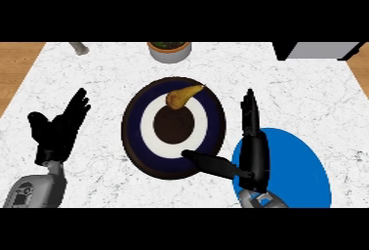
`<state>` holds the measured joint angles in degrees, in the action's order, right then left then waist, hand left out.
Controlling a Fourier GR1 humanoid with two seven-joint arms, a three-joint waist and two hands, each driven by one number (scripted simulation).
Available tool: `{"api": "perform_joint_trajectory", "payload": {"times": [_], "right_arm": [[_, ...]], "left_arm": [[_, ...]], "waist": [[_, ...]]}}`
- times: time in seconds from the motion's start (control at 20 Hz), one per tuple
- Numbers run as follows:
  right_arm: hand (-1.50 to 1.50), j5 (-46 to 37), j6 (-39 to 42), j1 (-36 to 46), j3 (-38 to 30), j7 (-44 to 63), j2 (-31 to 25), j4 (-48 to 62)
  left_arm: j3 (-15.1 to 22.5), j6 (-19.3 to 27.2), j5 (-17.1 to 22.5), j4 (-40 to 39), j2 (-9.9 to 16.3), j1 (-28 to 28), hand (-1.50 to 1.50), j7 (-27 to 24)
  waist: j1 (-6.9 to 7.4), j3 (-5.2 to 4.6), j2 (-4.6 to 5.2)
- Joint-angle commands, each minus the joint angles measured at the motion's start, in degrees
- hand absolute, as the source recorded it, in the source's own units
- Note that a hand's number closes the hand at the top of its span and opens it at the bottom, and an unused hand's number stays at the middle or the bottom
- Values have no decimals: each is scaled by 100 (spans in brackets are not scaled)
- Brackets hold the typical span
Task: Pick the pear from the plate and place it in the plate
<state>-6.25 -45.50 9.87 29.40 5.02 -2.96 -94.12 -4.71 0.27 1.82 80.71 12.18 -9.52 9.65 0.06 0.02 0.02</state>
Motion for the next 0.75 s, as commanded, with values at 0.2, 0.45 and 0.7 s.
{"api": "perform_joint_trajectory", "payload": {"times": [0.2, 0.45, 0.7], "right_arm": [[-150, 270, 636, -752, -612, -622, -142, -267], [-150, 28, 852, -784, -722, -368, -125, -159], [-150, -57, 1141, -1142, -806, -270, -280, -433]], "left_arm": [[36, 48, -199, 13, -175, -94, 0, 111], [-190, -101, -100, 70, -63, -78, 0, 184], [-87, -152, -160, 311, -210, 269, 0, 58]], "waist": [[-17, -2, -4], [-11, -3, -4], [-10, -3, -7]]}}
